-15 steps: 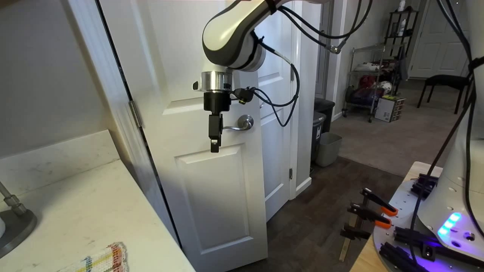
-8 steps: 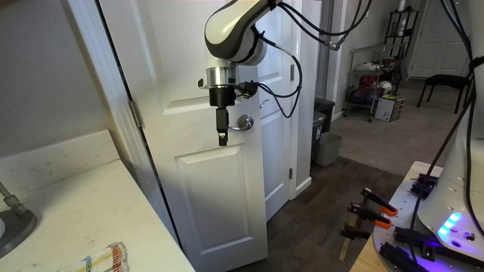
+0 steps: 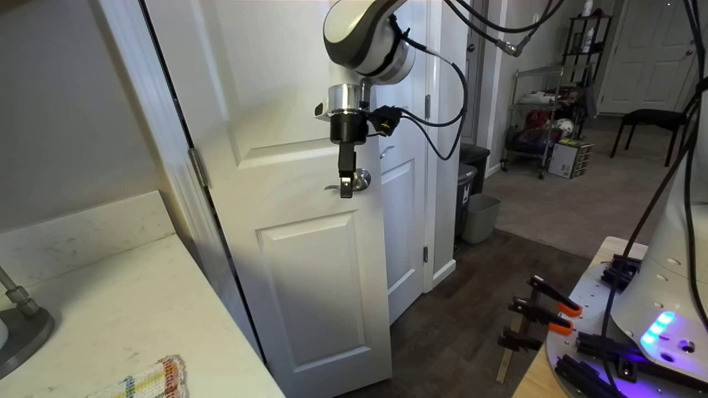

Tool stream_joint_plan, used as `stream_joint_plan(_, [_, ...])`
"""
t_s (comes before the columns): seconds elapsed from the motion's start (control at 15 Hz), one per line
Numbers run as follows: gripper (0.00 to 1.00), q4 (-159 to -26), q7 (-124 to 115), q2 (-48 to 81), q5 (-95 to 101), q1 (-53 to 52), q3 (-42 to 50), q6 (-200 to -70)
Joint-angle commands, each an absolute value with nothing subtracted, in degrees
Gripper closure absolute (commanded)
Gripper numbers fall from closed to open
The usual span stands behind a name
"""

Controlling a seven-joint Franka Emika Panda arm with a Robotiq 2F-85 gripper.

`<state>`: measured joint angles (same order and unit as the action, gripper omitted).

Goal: Open the closet door

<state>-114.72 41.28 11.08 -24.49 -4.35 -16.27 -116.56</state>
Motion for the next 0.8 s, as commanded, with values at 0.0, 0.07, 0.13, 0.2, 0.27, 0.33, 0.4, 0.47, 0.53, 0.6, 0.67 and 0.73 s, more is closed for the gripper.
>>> stream_joint_plan(0.0, [0.0, -119.67, 48.41, 5.46, -27.74, -4.17, -15.16, -110.96])
stream_joint_plan(0.07, [0.0, -120.76, 48.82, 3.52, -28.38, -4.45, -14.9, -109.79])
stream_joint_plan(0.13, [0.0, -121.63, 49.21, 2.37, -28.86, -4.49, -14.33, -108.94])
stream_joint_plan(0.2, [0.0, -122.36, 49.06, 1.23, -29.15, -4.62, -13.7, -108.16])
stream_joint_plan(0.27, [0.0, -123.19, 48.76, 0.01, -28.98, -4.71, -12.92, -107.43])
stream_joint_plan(0.33, [0.0, -124.08, 48.15, -1.14, -28.91, -4.73, -12.12, -107.17])
stream_joint_plan(0.4, [0.0, -124.99, 48.32, -2.34, -29.01, -4.66, -11.23, -106.78])
stream_joint_plan(0.47, [0.0, -125.87, 48.45, -3.45, -28.88, -4.6, -10.25, -106.51])
stream_joint_plan(0.53, [0.0, -126.87, 48.4, -4.53, -29.01, -4.42, -9.18, -106.44])
stream_joint_plan(0.6, [0.0, -127.85, 48.57, -5.48, -29.15, -4.29, -8.11, -106.5])
stream_joint_plan(0.67, [0.0, -128.86, 48.67, -6.41, -29.2, -4.1, -6.93, -106.56])
stream_joint_plan(0.73, [0.0, -129.85, 48.58, -7.26, -29.43, -3.9, -5.73, -106.71])
